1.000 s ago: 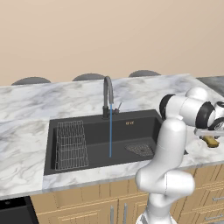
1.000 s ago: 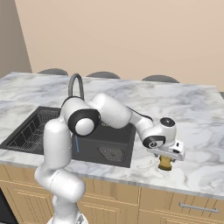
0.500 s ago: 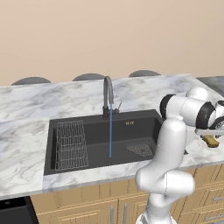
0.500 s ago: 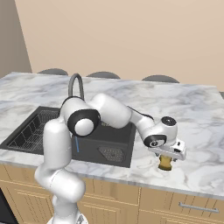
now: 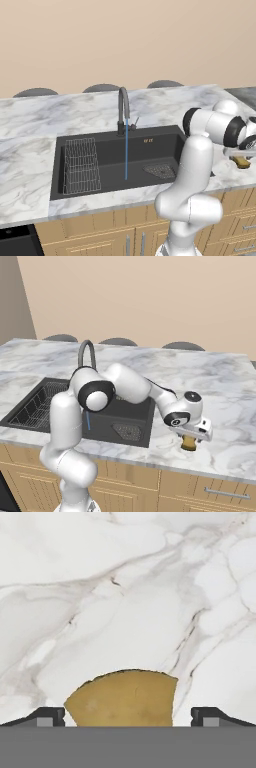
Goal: Soak the sponge with water for a few seconds and then drop it inside the sink.
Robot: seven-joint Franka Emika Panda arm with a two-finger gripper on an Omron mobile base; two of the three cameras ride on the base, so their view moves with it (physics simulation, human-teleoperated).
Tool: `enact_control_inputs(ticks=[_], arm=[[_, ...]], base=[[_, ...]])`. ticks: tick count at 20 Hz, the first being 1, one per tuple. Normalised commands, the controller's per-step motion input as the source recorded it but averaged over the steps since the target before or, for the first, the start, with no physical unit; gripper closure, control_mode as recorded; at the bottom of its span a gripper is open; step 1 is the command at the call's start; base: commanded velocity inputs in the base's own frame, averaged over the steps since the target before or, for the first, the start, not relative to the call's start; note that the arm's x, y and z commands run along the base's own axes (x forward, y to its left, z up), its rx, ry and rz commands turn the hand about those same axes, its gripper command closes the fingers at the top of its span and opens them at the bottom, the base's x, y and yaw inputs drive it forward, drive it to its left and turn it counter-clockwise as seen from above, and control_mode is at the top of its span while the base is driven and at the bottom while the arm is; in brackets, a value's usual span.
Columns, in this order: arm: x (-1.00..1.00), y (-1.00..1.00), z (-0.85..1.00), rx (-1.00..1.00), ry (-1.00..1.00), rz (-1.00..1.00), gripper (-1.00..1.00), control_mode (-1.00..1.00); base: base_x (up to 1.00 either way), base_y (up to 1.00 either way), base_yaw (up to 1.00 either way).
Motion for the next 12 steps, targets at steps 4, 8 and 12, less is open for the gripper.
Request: enact_control_inputs(ticks=[4, 8, 12], arm=[[-0.23, 0.0, -0.01, 0.0, 0.0, 0.0, -1.0, -1.0], [-0.14, 0.0, -0.14, 0.0, 0.0, 0.0, -1.0, -1.0], [0.01, 0.01, -0.39, -0.01, 0.0, 0.0, -1.0, -1.0]], base=[[0.0, 0.0, 0.0], [0.0, 0.0, 0.0], [0.0, 0.0, 0.0]])
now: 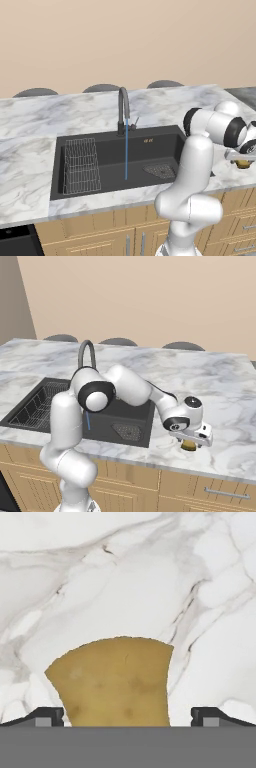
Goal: Soak the sponge with water for a few seconds and then drop it inside the sink.
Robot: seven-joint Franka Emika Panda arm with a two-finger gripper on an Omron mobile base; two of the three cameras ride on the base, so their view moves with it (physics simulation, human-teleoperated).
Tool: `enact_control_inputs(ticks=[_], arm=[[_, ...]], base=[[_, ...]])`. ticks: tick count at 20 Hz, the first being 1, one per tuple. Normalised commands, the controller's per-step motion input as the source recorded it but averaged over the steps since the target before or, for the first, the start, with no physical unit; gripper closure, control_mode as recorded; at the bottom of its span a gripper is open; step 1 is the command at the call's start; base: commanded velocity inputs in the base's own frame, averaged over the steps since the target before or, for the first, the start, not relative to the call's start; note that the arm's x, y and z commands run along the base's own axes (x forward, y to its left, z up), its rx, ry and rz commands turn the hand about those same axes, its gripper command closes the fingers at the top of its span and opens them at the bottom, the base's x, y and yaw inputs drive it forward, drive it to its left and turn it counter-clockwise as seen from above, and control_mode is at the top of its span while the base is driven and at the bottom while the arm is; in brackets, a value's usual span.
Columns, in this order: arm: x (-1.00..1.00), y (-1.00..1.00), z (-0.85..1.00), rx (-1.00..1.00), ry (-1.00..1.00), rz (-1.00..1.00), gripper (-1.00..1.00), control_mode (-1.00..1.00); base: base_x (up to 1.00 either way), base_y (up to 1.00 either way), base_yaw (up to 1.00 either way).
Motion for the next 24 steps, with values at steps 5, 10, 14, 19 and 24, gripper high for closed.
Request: enact_control_inputs(ticks=[5, 10, 14, 19, 24], arm=[[0.08, 0.04, -0.41, -0.03, -0.02, 0.0, -1.0, -1.0], [0.0, 0.0, -0.03, 0.0, 0.0, 0.0, -1.0, -1.0], [0.0, 0.0, 0.0, 0.0, 0.0, 0.0, -1.0, -1.0], [0.0, 0.0, 0.0, 0.0, 0.0, 0.0, 1.0, -1.0], [0.0, 0.0, 0.0, 0.0, 0.0, 0.0, 1.0, -1.0]], base=[[0.0, 0.0, 0.0], [0.0, 0.0, 0.0], [0.0, 0.0, 0.0], [0.0, 0.0, 0.0], [0.0, 0.0, 0.0]])
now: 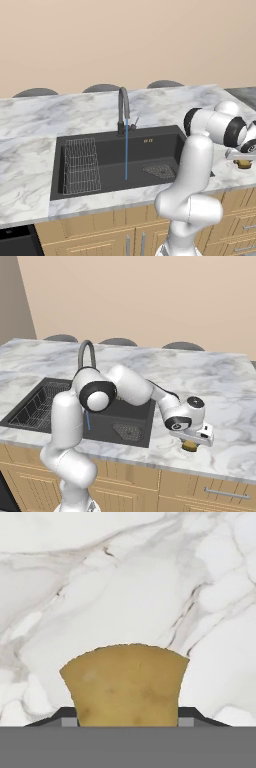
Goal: Soak the sponge with water for a few seconds and then drop it inside the sink.
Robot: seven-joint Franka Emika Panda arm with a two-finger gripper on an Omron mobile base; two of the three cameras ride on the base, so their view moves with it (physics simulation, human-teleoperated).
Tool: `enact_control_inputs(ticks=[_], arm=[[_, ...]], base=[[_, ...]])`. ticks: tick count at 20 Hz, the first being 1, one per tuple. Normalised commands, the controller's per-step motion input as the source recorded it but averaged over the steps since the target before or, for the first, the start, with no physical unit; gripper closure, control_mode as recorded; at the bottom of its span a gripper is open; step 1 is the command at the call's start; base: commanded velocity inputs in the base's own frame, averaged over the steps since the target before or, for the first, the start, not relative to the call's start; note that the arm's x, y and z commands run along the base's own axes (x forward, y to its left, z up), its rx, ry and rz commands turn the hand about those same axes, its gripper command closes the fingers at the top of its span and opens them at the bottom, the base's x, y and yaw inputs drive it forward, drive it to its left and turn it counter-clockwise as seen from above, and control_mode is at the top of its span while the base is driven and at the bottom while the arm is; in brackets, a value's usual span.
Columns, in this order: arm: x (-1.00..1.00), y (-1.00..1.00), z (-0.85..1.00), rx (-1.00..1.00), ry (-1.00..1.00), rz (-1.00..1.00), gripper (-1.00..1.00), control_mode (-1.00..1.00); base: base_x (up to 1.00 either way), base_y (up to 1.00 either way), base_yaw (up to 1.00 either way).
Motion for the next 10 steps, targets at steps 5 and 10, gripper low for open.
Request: enact_control_inputs(ticks=[5, 10], arm=[[0.0, 0.1, -0.09, 0.0, -0.04, -0.01, 1.0, -1.0], [-0.19, 0.72, 0.19, 0.0, -0.24, -0.04, 1.0, -1.0]], base=[[0.0, 0.0, 0.0], [0.0, 0.0, 0.0]])
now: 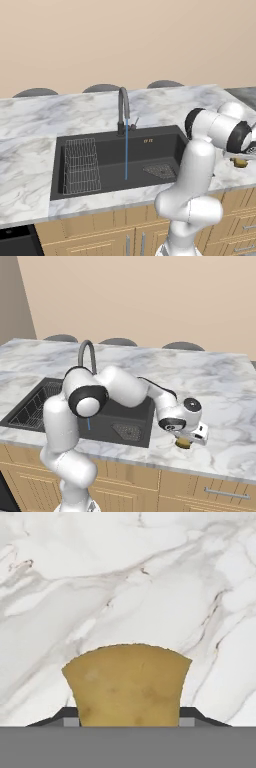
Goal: Soak the sponge with water for a few seconds and then drop it inside the sink.
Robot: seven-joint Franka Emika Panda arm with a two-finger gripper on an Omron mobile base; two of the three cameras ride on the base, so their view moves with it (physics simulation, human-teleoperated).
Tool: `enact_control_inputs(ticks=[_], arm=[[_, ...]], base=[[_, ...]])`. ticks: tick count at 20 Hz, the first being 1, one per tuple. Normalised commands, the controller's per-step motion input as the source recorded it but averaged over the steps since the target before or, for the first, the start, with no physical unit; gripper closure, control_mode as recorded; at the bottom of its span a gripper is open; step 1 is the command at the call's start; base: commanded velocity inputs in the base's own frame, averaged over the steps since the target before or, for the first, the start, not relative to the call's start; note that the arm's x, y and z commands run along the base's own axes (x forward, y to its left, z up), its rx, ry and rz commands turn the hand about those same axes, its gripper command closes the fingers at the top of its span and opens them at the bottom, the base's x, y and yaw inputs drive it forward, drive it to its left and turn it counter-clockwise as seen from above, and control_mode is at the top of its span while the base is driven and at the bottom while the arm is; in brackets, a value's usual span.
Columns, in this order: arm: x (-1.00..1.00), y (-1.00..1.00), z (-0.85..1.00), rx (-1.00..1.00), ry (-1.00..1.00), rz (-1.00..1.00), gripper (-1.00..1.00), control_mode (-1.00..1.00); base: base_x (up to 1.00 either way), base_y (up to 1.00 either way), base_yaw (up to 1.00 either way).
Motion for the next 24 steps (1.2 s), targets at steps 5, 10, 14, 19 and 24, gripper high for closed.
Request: enact_control_inputs(ticks=[5, 10, 14, 19, 24], arm=[[-0.04, 0.56, 0.61, 0.0, -0.24, -0.01, 1.0, -1.0], [0.0, 0.27, 1.0, -0.01, -0.03, 0.0, 1.0, -1.0], [0.0, 0.31, 0.89, -0.02, 0.02, 0.0, 1.0, -1.0], [0.0, 0.4, 0.27, 0.0, 0.01, 0.03, 1.0, -1.0], [0.0, 0.49, 0.0, 0.0, 0.0, 0.09, 1.0, -1.0]], base=[[0.0, 0.0, 0.0], [0.0, 0.0, 0.0], [0.0, 0.0, 0.0], [0.0, 0.0, 0.0], [0.0, 0.0, 0.0]])
